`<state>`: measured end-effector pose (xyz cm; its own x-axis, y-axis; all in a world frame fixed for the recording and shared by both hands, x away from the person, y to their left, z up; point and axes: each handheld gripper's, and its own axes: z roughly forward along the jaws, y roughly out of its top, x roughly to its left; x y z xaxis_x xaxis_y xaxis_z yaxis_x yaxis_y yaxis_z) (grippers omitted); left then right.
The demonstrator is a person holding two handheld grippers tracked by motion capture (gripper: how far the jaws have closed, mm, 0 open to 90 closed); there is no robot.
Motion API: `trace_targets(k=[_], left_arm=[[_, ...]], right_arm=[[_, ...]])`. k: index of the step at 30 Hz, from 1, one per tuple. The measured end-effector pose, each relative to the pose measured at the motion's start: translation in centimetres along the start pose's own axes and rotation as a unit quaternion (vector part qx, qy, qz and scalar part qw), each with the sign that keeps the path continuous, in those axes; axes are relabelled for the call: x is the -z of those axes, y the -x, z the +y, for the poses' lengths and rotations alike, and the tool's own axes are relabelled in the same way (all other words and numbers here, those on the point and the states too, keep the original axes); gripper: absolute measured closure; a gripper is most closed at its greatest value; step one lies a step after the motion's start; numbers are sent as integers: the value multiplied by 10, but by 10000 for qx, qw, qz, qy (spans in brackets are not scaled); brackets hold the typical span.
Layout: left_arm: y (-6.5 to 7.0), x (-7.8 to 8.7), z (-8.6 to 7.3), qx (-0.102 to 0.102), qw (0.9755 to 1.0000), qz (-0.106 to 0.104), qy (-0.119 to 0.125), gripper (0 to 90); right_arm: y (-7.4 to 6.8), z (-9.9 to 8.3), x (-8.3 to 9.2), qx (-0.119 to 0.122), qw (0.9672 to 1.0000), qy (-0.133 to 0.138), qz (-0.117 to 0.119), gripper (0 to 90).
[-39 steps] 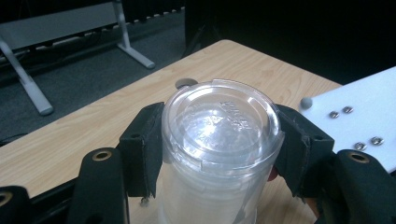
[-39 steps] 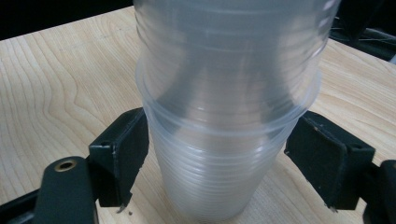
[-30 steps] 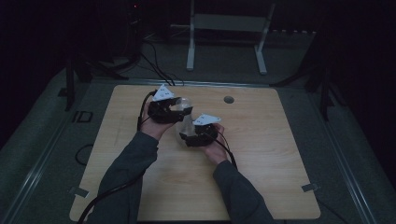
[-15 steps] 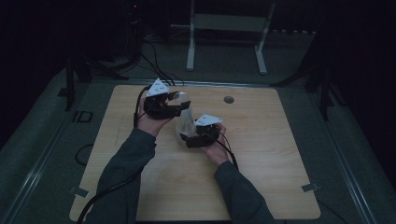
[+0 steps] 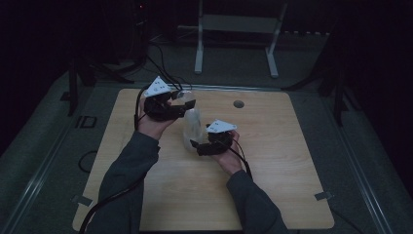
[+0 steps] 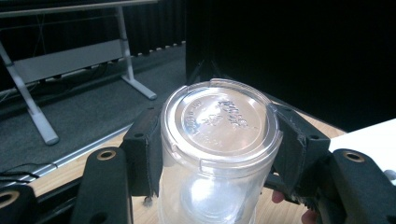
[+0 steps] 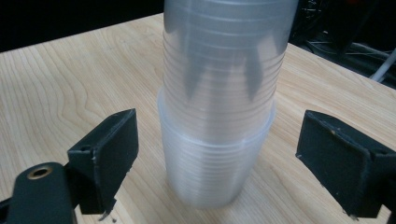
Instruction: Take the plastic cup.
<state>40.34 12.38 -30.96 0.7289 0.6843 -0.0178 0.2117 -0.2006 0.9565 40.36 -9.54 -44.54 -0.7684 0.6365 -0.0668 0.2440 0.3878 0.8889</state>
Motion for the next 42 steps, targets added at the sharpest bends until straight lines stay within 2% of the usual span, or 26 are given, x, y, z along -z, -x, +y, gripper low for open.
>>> trace_targets(k=[10, 20, 24, 32, 42], left_arm=[[-2, 13, 6, 109, 9997, -149, 184, 410], [1, 28, 9, 49, 9993, -239, 287, 410], [3, 32, 10, -46, 9994, -190, 272, 410], [3, 46, 5, -22, 9991, -178, 376, 410], [6, 61, -3, -113, 9990, -167, 391, 410]], right_arm=[[-1, 1, 16, 160, 9998, 78, -42, 127], [-1, 1, 28, 254, 9996, 106, 22, 136], [-1, 1, 33, 309, 9994, 123, 20, 139], [2, 2, 46, 408, 9991, 128, -18, 141], [2, 4, 54, 489, 9987, 80, 85, 180]])
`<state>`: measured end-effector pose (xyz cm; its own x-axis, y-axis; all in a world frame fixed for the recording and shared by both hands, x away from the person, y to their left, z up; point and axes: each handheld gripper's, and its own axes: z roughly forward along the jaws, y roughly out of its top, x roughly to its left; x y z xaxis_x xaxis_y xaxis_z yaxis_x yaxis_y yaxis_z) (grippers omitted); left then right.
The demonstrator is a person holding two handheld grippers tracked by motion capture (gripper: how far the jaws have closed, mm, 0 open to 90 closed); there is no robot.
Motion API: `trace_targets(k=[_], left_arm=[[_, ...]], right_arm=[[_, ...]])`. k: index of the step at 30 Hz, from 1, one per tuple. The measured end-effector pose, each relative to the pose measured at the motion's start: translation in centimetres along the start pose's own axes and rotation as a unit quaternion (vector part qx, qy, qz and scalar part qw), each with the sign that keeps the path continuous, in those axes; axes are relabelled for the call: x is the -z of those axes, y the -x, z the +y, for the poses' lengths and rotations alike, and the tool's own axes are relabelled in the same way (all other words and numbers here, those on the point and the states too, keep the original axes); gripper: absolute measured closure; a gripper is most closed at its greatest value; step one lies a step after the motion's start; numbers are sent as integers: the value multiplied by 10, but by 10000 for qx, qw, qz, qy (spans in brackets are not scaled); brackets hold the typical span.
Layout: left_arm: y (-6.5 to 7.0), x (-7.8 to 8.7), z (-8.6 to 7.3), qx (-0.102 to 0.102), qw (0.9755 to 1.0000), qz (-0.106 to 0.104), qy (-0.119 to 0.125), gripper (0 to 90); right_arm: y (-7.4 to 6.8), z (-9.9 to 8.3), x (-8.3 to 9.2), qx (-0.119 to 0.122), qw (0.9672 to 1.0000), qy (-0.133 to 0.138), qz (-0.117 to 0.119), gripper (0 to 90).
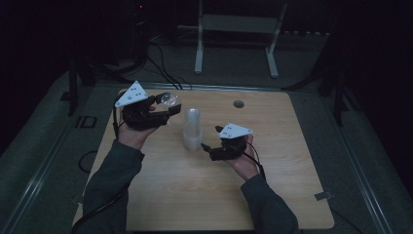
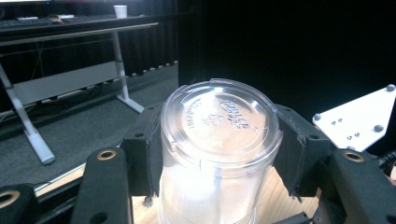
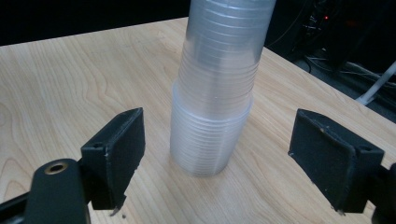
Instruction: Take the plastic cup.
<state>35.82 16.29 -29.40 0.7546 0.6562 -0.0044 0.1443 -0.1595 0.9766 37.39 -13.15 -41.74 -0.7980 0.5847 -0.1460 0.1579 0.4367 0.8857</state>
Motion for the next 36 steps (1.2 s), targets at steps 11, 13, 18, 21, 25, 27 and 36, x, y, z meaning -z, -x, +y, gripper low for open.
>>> trace_targets(k=[11, 13, 18, 21, 25, 27, 36], left_arm=[[4, 16, -10, -20, 10000, 9, 75, 410], [4, 17, -12, -26, 10000, 18, 61, 410], [3, 20, -18, 24, 10000, 39, 56, 410], [3, 20, -21, 58, 10000, 47, 39, 410], [2, 19, -25, 98, 9999, 56, 4, 410], [2, 19, -27, 106, 9999, 59, -10, 410], [2, 17, -30, 138, 9999, 53, -9, 411]], right_arm=[[-3, -2, 4, 109, 9998, -75, 168, 228], [-3, -2, 4, 122, 9998, -80, 168, 228], [-3, -3, 6, 157, 9997, -82, 177, 233], [-3, -3, 7, 181, 9996, -100, 177, 233], [-2, -4, 7, 212, 9996, -116, 167, 233], [-1, -5, 8, 195, 9996, -116, 165, 233], [-3, -8, 7, 176, 9996, -132, 170, 233]])
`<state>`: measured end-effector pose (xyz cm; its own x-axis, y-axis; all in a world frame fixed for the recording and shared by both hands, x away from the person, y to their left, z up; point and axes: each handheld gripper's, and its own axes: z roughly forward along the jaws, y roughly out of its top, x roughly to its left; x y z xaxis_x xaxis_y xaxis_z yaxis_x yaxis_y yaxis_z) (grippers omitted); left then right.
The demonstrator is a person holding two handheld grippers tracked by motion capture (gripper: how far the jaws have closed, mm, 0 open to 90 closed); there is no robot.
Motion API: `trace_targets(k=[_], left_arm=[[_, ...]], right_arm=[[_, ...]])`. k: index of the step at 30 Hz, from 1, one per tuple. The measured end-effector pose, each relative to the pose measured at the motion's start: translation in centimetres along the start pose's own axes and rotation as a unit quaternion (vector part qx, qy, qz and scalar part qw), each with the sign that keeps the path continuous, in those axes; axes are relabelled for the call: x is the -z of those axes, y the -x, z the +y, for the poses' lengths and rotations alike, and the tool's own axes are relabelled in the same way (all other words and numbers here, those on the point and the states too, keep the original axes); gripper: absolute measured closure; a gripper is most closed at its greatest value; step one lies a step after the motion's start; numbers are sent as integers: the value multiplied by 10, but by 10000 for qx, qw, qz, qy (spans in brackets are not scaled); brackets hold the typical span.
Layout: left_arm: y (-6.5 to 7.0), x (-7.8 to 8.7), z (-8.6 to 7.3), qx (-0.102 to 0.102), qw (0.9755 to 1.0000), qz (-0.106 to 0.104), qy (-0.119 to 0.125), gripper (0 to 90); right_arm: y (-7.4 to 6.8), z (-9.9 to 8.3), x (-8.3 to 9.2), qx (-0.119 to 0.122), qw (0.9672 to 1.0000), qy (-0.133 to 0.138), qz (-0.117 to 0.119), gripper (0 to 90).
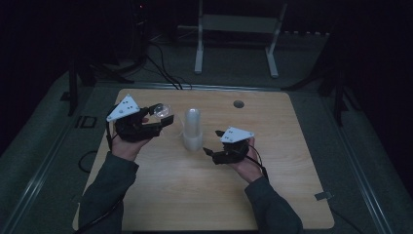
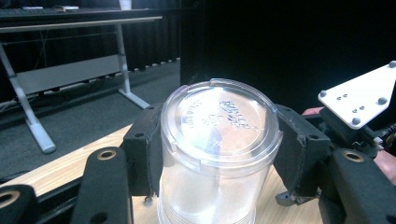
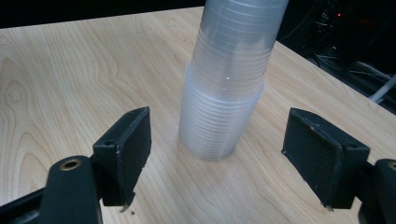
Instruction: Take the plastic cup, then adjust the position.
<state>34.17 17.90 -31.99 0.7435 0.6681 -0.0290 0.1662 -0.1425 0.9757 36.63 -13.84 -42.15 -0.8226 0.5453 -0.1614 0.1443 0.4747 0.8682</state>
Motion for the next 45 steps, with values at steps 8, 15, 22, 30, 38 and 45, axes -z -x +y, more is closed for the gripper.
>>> trace_targets(k=[8, 15, 22, 30, 38, 45], left_arm=[[0, 2, -4, 27, 10000, 15, -7, 411], [1, 2, -7, 59, 10000, -18, -12, 411], [0, -1, -12, 89, 9999, -27, -75, 411], [1, -2, -14, 95, 9999, -62, -67, 412], [0, -3, -23, 164, 9997, -136, -124, 412], [2, -7, -31, 171, 9994, -248, -162, 411]], right_arm=[[-1, 0, -1, 15, 10000, -3, 28, 233], [-3, 0, -2, 28, 10000, 16, 61, 233], [-5, 0, -5, 56, 9999, -15, 112, 233], [-6, 3, -2, 74, 9999, 48, 99, 233], [-8, 3, -4, 12, 9998, 64, 198, 233], [-11, 5, -5, 66, 9996, 60, 285, 239]])
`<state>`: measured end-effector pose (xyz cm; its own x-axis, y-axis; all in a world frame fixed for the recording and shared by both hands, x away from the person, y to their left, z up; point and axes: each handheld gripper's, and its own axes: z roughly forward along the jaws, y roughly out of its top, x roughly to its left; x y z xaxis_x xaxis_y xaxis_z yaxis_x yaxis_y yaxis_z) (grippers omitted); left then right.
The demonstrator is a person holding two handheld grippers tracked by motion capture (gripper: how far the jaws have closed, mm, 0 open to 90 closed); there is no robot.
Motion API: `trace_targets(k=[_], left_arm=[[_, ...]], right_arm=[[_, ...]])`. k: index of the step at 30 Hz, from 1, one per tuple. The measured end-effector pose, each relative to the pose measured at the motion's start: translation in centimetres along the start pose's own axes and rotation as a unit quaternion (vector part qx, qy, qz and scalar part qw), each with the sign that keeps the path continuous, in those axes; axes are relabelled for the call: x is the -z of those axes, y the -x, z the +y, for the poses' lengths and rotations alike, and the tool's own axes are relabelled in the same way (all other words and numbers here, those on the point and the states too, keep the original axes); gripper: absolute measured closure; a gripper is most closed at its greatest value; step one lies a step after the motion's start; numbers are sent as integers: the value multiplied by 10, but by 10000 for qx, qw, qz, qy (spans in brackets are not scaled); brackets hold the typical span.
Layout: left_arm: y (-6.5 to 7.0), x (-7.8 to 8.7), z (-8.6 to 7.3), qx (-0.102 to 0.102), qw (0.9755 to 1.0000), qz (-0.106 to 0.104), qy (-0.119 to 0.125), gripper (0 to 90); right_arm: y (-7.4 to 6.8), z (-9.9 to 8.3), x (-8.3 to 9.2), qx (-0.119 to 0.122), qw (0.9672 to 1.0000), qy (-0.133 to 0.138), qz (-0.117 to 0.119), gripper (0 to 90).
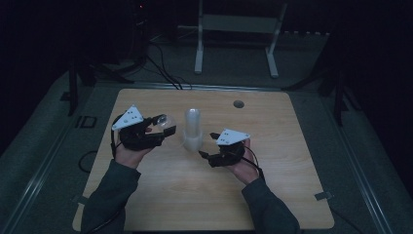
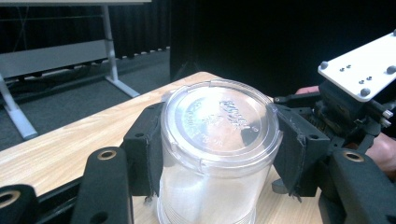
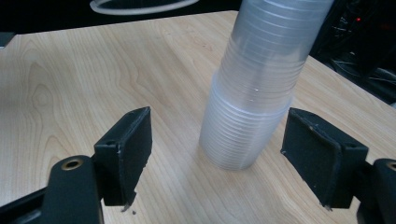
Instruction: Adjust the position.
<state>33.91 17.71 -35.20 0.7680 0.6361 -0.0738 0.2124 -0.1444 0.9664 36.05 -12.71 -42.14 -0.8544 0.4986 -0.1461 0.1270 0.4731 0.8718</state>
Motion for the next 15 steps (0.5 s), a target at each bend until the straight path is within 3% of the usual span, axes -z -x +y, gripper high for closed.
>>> trace_targets(k=[15], left_arm=[[0, -6, -19, 172, 9997, -196, 19, 411]], right_arm=[[-7, 5, -2, 108, 9998, 32, 135, 239]])
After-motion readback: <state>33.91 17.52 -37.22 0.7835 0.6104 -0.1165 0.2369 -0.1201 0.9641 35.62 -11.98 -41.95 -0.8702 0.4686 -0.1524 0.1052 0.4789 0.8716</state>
